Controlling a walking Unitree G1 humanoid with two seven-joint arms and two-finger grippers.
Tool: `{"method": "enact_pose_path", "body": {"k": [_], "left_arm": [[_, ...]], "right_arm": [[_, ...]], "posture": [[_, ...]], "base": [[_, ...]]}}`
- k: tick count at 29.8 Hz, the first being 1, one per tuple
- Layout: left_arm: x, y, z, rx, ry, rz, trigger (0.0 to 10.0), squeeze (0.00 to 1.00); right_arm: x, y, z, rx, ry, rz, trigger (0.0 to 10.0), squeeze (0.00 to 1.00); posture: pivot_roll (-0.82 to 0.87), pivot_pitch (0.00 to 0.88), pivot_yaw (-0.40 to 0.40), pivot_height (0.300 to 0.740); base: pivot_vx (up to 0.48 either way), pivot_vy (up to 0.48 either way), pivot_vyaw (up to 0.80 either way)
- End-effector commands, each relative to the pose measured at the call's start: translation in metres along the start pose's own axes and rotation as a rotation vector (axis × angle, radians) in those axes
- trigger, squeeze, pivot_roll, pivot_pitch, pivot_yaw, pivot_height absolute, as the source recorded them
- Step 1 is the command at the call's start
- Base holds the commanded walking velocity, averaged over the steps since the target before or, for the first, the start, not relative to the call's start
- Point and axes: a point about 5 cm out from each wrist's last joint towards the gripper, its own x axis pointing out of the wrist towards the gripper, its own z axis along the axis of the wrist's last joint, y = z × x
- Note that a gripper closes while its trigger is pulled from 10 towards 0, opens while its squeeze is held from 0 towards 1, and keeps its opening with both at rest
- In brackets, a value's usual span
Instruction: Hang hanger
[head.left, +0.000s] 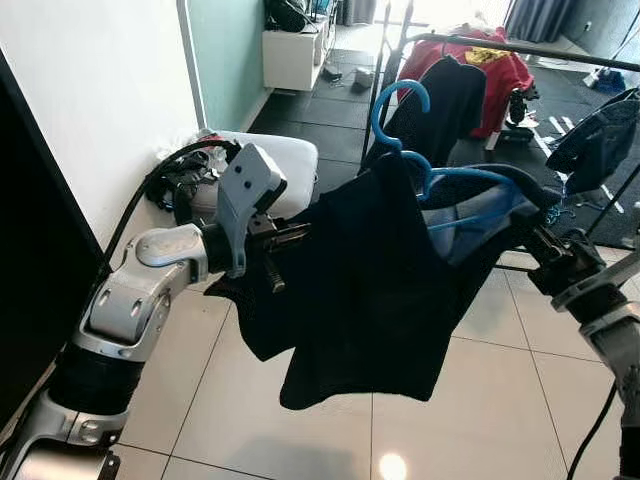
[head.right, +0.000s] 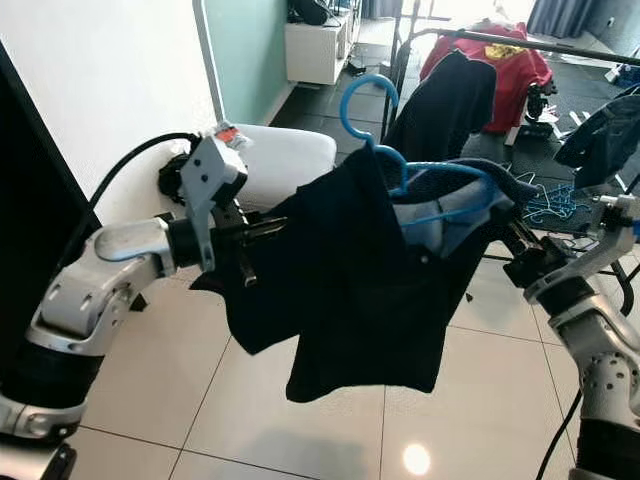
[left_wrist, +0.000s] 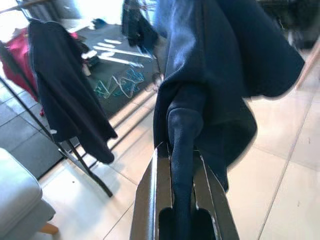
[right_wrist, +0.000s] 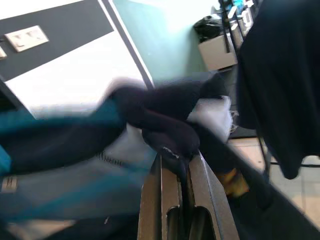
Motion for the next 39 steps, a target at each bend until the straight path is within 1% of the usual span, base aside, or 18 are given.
{"method": "enact_pose_path", "body": {"k": [1,3,6,9,10,12,13,15,16,20,21,23,27,30,32,36,38,39], "left_arm": [[-0.009,0.002,-0.003,0.062,0.051,-0.032,10.0,0.0],[-0.014,0.008,-0.006,0.083,0.089,-0.004,10.0,0.0],[-0.014,0.012,-0.006,0.08,0.103,0.037,10.0,0.0],[-0.006,0.008,-0.005,0.046,0.087,0.079,10.0,0.0],[-0.006,0.008,-0.005,0.046,0.087,0.079,10.0,0.0],[0.002,0.002,-0.006,0.023,0.073,0.101,10.0,0.0],[0.002,0.002,-0.006,0.023,0.073,0.101,10.0,0.0],[0.011,-0.002,-0.007,-0.012,0.053,0.138,10.0,0.0],[0.011,-0.002,-0.007,-0.012,0.053,0.138,10.0,0.0],[0.023,-0.008,-0.004,-0.055,0.015,0.16,10.0,0.0],[0.023,-0.008,-0.004,-0.055,0.015,0.16,10.0,0.0],[0.031,-0.011,0.002,-0.095,-0.029,0.174,10.0,0.0],[0.038,-0.013,0.008,-0.135,-0.071,0.191,10.0,0.0],[0.046,-0.012,0.015,-0.193,-0.125,0.226,10.0,0.0],[0.05,-0.013,0.018,-0.206,-0.143,0.226,10.0,0.0],[0.052,-0.015,0.02,-0.209,-0.151,0.223,10.0,0.0],[0.054,-0.017,0.021,-0.216,-0.157,0.224,10.0,0.0],[0.054,-0.017,0.021,-0.216,-0.157,0.224,10.0,0.0]], "right_arm": [[-0.004,-0.007,0.01,-0.028,-0.034,-0.038,0.0,0.0],[-0.006,-0.01,0.013,-0.033,-0.04,-0.05,0.0,0.0],[-0.006,-0.01,0.012,-0.034,-0.039,-0.052,0.0,0.0],[-0.003,-0.008,0.007,-0.035,-0.029,-0.044,0.0,0.0],[-0.003,-0.008,0.007,-0.035,-0.029,-0.044,0.0,0.0],[-0.001,-0.004,0.003,-0.036,-0.016,-0.032,0.0,0.0],[-0.001,-0.004,0.003,-0.036,-0.016,-0.032,0.0,0.0],[0.003,0.0,0.0,-0.034,-0.004,-0.01,0.0,0.0],[0.003,0.0,0.0,-0.034,-0.004,-0.01,0.0,0.0],[0.007,0.006,-0.004,-0.034,0.013,0.021,0.0,0.0],[0.007,0.006,-0.004,-0.034,0.013,0.021,0.0,0.0],[0.009,0.011,-0.01,-0.031,0.035,0.051,0.0,0.0],[0.011,0.019,-0.017,-0.024,0.059,0.087,0.0,0.0],[0.01,0.037,-0.028,-0.005,0.114,0.2,0.0,0.0],[0.009,0.048,-0.035,0.001,0.16,0.274,0.0,0.0],[0.006,0.056,-0.04,-0.008,0.204,0.331,0.0,0.0],[0.001,0.065,-0.047,-0.023,0.267,0.403,0.0,0.0],[0.001,0.065,-0.047,-0.023,0.267,0.403,0.0,0.0]], "posture": [[0.0,0.081,-0.048,0.74],[0.0,0.083,-0.047,0.74],[0.0,0.084,-0.047,0.74],[0.0,0.084,-0.048,0.74],[0.0,0.084,-0.048,0.74],[0.0,0.084,-0.051,0.74],[0.0,0.084,-0.051,0.74],[0.0,0.085,-0.053,0.74],[0.0,0.085,-0.053,0.74],[0.0,0.086,-0.052,0.74],[0.0,0.086,-0.052,0.74],[0.0,0.086,-0.05,0.74],[0.0,0.088,-0.049,0.74],[0.0,0.087,-0.048,0.74],[0.0,0.085,-0.048,0.74],[-0.01,0.086,-0.046,0.74],[-0.01,0.086,-0.046,0.74],[-0.01,0.086,-0.046,0.74]], "base": [[0.0,0.0,0.0],[0.0,0.0,0.0],[0.0,0.0,0.0],[0.0,0.0,0.0],[0.0,0.0,0.0],[0.0,0.0,0.0],[0.0,0.0,0.0],[0.0,0.0,0.0],[0.0,0.0,0.0],[0.0,0.0,0.0],[0.0,0.0,0.0],[0.0,0.0,0.0],[0.0,0.0,0.0],[0.0,0.0,0.0],[0.0,0.0,0.0],[0.0,0.0,0.0],[0.0,0.0,0.0],[0.0,0.0,0.0]]}}
